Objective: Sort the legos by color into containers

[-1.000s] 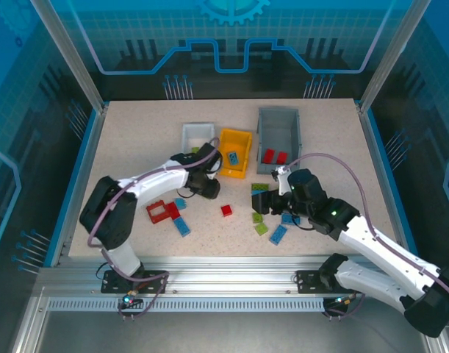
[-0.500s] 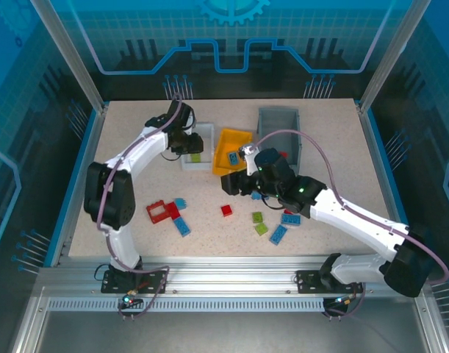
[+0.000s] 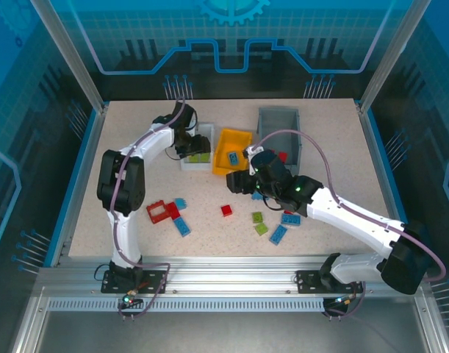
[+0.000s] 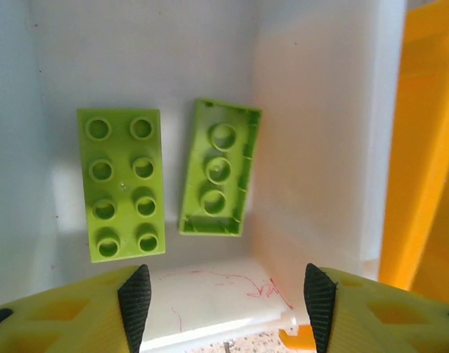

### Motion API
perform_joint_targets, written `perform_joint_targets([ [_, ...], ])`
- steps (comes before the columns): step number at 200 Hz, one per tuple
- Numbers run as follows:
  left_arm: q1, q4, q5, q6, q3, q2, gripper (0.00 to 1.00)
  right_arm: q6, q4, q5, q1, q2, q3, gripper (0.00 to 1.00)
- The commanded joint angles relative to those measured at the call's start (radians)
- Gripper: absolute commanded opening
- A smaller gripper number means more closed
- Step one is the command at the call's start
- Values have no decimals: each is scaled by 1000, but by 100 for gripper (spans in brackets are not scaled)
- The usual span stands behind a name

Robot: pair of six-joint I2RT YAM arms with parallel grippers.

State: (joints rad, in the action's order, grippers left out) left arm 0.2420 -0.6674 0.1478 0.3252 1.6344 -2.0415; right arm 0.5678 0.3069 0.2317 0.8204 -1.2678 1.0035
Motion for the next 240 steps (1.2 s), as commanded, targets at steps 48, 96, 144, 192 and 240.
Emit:
perform_joint_targets([
  [48, 15, 64, 86, 96, -164, 321, 62, 235, 406, 250, 7, 83, -70, 68],
  [96, 213, 249, 133, 139, -428, 596, 65, 610, 689, 174, -14, 140, -169, 67],
  [144, 504, 482, 12, 269, -759, 851, 67, 665, 537, -40, -97, 128, -286, 71],
  [192, 647, 545, -68, 313, -891, 973, 66, 756, 367, -135, -110, 65, -382, 69],
  [240, 654, 509, -90, 298, -903, 1032, 66, 798, 321, -146, -132, -10, -411, 55],
])
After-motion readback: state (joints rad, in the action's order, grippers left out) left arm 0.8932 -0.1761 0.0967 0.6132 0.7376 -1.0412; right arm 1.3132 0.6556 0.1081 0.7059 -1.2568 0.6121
